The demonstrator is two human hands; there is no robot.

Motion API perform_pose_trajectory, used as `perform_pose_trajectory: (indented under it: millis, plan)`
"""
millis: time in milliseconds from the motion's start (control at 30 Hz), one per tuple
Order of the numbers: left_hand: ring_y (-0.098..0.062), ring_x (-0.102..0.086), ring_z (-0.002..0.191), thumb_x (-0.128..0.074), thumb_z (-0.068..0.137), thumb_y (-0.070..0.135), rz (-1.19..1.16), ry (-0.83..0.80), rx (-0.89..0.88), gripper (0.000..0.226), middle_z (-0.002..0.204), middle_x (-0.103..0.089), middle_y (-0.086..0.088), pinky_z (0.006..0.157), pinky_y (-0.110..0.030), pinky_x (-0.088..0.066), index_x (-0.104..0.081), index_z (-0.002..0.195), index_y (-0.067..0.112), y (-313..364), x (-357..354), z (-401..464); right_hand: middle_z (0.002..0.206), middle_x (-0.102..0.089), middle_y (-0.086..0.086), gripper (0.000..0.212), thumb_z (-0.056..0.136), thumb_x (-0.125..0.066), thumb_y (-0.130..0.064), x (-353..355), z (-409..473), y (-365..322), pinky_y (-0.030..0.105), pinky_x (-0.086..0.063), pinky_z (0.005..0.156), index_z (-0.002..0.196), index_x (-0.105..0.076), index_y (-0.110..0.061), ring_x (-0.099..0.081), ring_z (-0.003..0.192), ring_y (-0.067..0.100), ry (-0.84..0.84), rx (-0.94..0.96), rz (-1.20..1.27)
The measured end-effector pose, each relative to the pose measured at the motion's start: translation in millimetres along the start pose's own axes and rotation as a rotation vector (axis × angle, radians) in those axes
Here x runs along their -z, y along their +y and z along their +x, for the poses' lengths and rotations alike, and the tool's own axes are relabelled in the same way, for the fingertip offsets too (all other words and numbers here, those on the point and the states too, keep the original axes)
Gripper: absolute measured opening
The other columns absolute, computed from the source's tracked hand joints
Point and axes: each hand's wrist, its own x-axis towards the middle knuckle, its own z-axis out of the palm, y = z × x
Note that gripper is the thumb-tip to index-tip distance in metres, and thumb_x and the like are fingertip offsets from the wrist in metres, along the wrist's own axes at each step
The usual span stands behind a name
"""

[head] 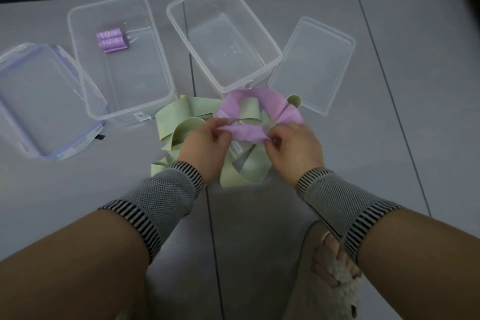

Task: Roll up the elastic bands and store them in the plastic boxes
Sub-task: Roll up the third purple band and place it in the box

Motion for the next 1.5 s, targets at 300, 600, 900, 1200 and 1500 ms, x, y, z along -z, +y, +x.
perform_pose_trajectory:
  millis: [300,600,900,1200,1500]
  plan:
    - [-0.017,-0.061,0.087,-0.068,0.082,0.037,0.123,-0.049,0.165,0.05,0.08,-0.061,0.009,0.083,-0.026,-0.045,-0.055,0.125,0.017,-18,13,0,0.072,-0.062,-0.002,0.031,0.084,-0.054,-0.046,9,-27,-21,0.032,-0.045,0.062,0.076,-0.065,-0.019,-0.058,0.07,0.022,-0.186,0.102,0.125]
    - [-0.019,-0.059,0.078,-0.064,0.084,0.03,0.178,0.008,0.076,0.009,0.068,-0.059,0.008,0.075,-0.027,-0.047,-0.062,0.075,0.028,-23,19,-2,0.104,-0.064,0.0,0.021,0.09,-0.056,-0.027,4,10,-28,0.028,-0.044,0.085,0.108,-0.064,-0.019,-0.058,0.089,0.018,-0.097,-0.177,0.215]
    - [-0.029,-0.059,0.097,-0.049,0.089,0.031,0.538,0.024,0.03,0.027,0.105,-0.063,-0.007,0.081,-0.031,-0.044,-0.067,0.105,0.018,-3,31,-3,0.119,-0.058,0.01,0.03,0.086,-0.058,-0.021,2,-2,-32,0.035,-0.037,0.094,0.115,-0.063,-0.015,-0.049,0.106,0.031,-0.078,-0.058,0.083]
    - [-0.019,-0.055,0.116,-0.055,0.093,0.031,0.094,-0.097,0.052,0.035,0.128,-0.059,-0.002,0.095,-0.021,-0.038,-0.059,0.126,0.021,8,2,16,0.11,-0.068,0.009,0.026,0.087,-0.055,-0.02,9,8,14,0.031,-0.044,0.088,0.111,-0.065,-0.014,-0.06,0.104,0.03,-0.077,-0.543,0.169]
    - [-0.013,-0.054,0.064,-0.047,0.079,0.002,-1.111,-0.092,0.327,0.025,0.065,-0.058,0.002,0.064,-0.027,-0.042,-0.06,0.064,0.018,19,46,-8,0.097,-0.068,0.004,0.016,0.085,-0.061,-0.022,25,11,20,0.036,-0.052,0.086,0.098,-0.068,-0.016,-0.064,0.09,0.024,0.105,-0.623,0.489]
